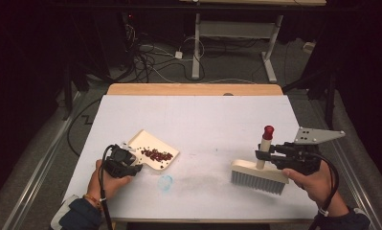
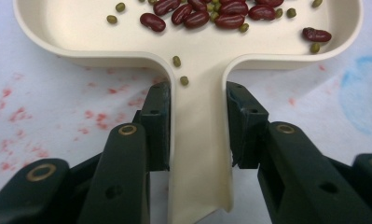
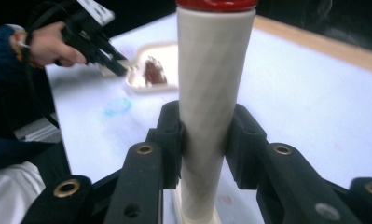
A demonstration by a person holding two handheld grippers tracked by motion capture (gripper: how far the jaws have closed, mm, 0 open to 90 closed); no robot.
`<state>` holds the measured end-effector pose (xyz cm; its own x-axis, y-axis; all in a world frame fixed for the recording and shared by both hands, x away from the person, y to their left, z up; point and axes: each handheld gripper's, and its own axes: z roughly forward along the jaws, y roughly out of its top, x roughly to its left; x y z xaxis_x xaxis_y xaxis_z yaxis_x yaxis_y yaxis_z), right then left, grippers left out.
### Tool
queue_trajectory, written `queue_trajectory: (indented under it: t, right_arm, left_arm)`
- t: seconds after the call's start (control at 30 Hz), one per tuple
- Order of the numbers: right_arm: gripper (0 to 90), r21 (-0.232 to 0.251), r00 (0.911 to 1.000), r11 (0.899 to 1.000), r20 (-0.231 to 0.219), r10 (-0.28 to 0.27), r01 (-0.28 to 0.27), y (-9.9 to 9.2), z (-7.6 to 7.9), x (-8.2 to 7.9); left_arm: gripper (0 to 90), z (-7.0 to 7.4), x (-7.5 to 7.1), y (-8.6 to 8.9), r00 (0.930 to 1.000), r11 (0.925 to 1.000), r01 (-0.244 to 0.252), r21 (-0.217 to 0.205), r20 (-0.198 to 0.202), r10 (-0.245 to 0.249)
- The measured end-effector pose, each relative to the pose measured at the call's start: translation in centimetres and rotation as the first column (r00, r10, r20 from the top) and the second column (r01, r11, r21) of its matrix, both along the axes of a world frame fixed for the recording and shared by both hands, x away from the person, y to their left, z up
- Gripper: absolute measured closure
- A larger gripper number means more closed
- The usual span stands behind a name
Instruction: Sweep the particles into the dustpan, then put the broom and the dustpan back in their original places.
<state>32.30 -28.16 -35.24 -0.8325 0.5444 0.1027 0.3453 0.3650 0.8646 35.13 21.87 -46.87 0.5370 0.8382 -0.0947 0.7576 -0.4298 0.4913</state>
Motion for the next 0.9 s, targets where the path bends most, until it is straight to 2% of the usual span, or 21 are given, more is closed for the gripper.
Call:
queue_trajectory:
  t: [0.07,0.2,0.27,0.4,0.63,0.77,0.9]
  right_arm:
    - [69.7,0.005,0.9991,1.000,-0.031,-0.029,0.029,-0.1,-0.6,0.8]
    - [69.4,0.014,0.9979,1.000,-0.060,-0.026,0.027,0.1,-1.6,3.3]
    - [67.5,0.006,0.9973,0.999,-0.063,-0.038,0.038,0.2,-2.0,4.6]
    - [63.1,-0.031,0.9929,0.994,-0.061,-0.102,0.101,0.6,-3.0,7.2]
    - [58.6,-0.092,0.9806,0.982,-0.091,-0.173,0.165,1.4,-5.1,10.6]
    - [57.1,-0.108,0.9719,0.975,-0.116,-0.205,0.193,1.7,-6.0,11.5]
    - [55.9,-0.140,0.9699,0.971,-0.120,-0.212,0.194,2.2,-6.6,12.3]
  left_arm:
    - [61.7,-0.2,0.0,0.2,0.9996,0.9992,-0.027,-0.029,0.002,0.027]
    - [49.3,-0.4,-0.1,0.2,0.9984,0.9951,-0.056,-0.082,-0.010,0.055]
    - [43.9,-0.3,-0.3,-0.1,0.9985,0.9955,-0.054,-0.078,-0.011,0.053]
    - [38.8,-0.3,-1.0,-0.8,0.9991,0.9970,-0.043,-0.065,-0.003,0.043]
    - [36.0,-0.1,-3.1,-0.8,0.9995,0.9958,-0.032,-0.086,0.004,0.032]
    - [35.8,0.2,-4.4,-0.8,0.9999,0.9948,-0.005,-0.101,0.010,0.006]
    - [37.8,0.0,-5.3,-1.3,0.9991,0.9929,0.041,-0.111,-0.008,-0.042]
